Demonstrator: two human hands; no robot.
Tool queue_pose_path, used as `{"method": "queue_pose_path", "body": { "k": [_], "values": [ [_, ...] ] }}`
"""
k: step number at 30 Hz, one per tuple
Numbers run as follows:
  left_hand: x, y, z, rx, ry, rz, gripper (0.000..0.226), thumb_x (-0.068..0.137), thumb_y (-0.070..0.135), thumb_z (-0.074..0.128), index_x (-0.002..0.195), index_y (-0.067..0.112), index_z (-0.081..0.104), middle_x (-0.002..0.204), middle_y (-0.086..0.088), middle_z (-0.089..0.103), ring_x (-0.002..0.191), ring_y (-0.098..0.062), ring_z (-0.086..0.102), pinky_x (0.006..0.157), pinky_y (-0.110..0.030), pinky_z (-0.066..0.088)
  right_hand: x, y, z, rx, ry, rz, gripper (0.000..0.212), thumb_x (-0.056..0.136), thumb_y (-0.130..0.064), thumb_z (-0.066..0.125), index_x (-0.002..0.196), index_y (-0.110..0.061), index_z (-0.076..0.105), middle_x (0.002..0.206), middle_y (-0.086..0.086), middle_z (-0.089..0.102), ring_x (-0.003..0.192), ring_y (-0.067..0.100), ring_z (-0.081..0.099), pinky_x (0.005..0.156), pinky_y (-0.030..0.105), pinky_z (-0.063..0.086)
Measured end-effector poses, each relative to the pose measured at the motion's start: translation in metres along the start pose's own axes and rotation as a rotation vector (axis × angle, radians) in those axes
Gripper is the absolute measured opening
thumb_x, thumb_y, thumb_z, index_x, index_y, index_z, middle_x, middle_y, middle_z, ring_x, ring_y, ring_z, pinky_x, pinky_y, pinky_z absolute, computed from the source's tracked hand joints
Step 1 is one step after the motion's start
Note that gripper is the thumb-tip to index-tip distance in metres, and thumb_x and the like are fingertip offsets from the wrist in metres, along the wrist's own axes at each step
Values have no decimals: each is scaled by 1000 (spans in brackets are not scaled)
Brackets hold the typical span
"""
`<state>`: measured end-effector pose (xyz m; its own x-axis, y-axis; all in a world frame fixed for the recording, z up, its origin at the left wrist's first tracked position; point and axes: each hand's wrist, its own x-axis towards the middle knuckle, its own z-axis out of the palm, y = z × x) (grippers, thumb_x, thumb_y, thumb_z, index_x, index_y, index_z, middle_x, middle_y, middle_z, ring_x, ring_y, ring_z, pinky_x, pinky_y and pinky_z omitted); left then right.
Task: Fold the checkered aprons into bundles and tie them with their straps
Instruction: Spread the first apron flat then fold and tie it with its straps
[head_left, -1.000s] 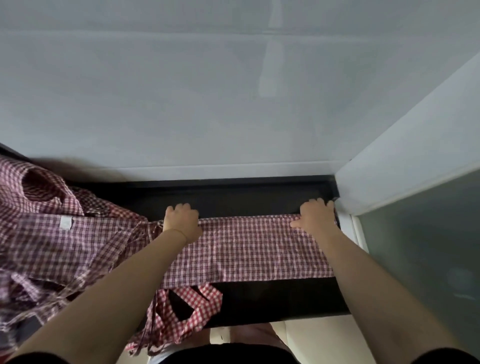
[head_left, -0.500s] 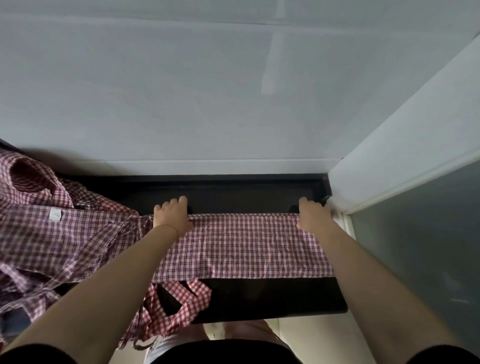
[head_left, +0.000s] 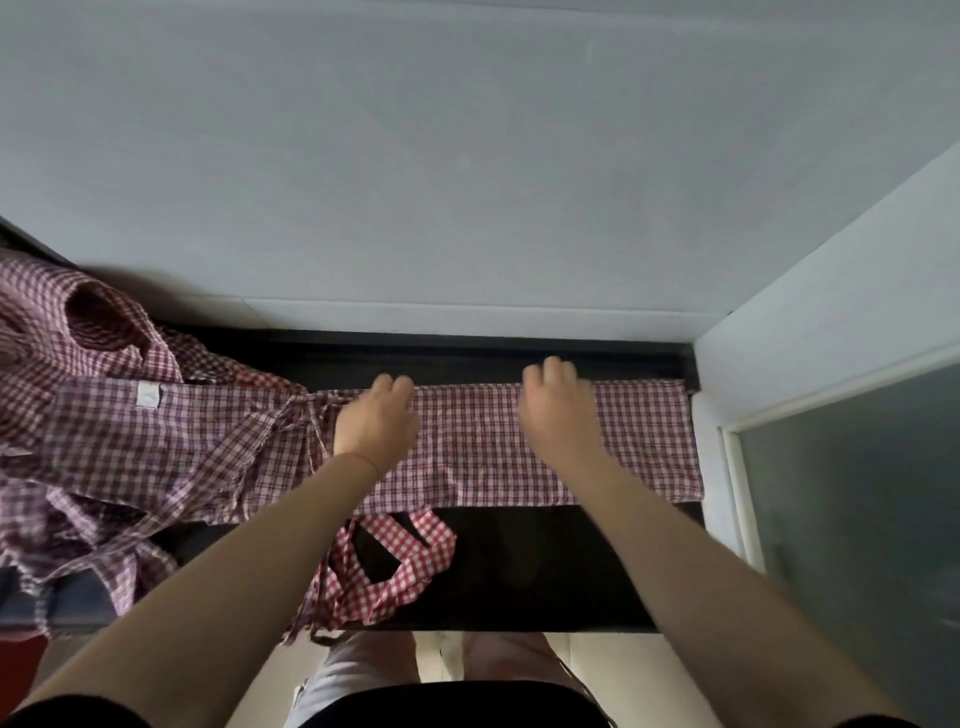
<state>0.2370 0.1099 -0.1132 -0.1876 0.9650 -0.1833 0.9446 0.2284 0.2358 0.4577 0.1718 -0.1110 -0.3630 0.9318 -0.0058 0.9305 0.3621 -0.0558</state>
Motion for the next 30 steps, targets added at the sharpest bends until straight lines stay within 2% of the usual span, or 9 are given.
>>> {"method": "queue_pose_path", "body": {
  "k": [3,5,6,9,13,20,25,28,30],
  "values": [
    [-26,1,21,-3,-45,51,28,98,34,41,120,20,50,123,-2,49,106,-17,50,88,-34,48,-20,-65,22,226,-3,-64,25,97,-20,51,120,-10,56,118,8,57,107,22,56,89,36,51],
    [-39,-2,34,12,-105,32,47,101,40,31,143,21,39,152,-7,35,140,-25,32,115,-47,28,-33,-95,41,320,-23,-76,37,101,-24,41,132,-8,53,138,13,53,131,28,48,107,44,44],
    [-43,-6,39,18,-141,31,54,102,43,26,152,23,27,162,-7,19,150,-28,15,120,-51,13,-39,-101,49,341,-50,-69,43,103,-27,36,138,-8,50,147,14,48,141,28,40,114,46,38],
    [-48,-28,50,63,-220,82,72,98,66,19,157,35,-8,164,4,-21,150,-30,-23,116,-59,-13,-53,-91,67,270,-119,-82,51,107,-36,28,153,-16,36,162,7,28,152,23,17,122,49,20],
    [-39,-43,56,180,-269,153,92,83,86,12,150,39,-29,156,5,-41,144,-33,-34,115,-64,-14,-60,-27,79,114,-182,14,60,105,-54,19,159,-29,8,167,-3,0,153,16,-8,124,47,3],
    [-30,-44,58,229,-272,194,97,79,89,11,150,37,-29,156,2,-41,144,-34,-34,116,-66,-9,-74,75,74,51,-94,387,66,102,-53,14,159,-21,10,167,6,8,154,25,4,123,46,5],
    [-30,-41,52,236,-330,193,96,81,87,13,150,37,-30,156,1,-41,145,-35,-33,115,-66,-10,-53,73,60,103,-143,680,65,106,-39,22,158,-6,4,166,18,5,153,31,5,124,49,8],
    [-27,-34,38,169,-373,191,84,90,78,20,155,38,-15,161,4,-28,149,-32,-24,116,-63,-8,-28,22,42,59,-94,536,65,94,-22,49,152,-5,25,161,19,20,151,34,15,121,46,6],
    [-24,-37,22,25,-325,207,65,99,57,34,157,35,14,166,2,-2,153,-29,-6,120,-59,1,-21,-25,34,107,-50,338,47,91,-19,54,137,-11,46,147,14,42,142,31,35,119,44,21]
  ]
}}
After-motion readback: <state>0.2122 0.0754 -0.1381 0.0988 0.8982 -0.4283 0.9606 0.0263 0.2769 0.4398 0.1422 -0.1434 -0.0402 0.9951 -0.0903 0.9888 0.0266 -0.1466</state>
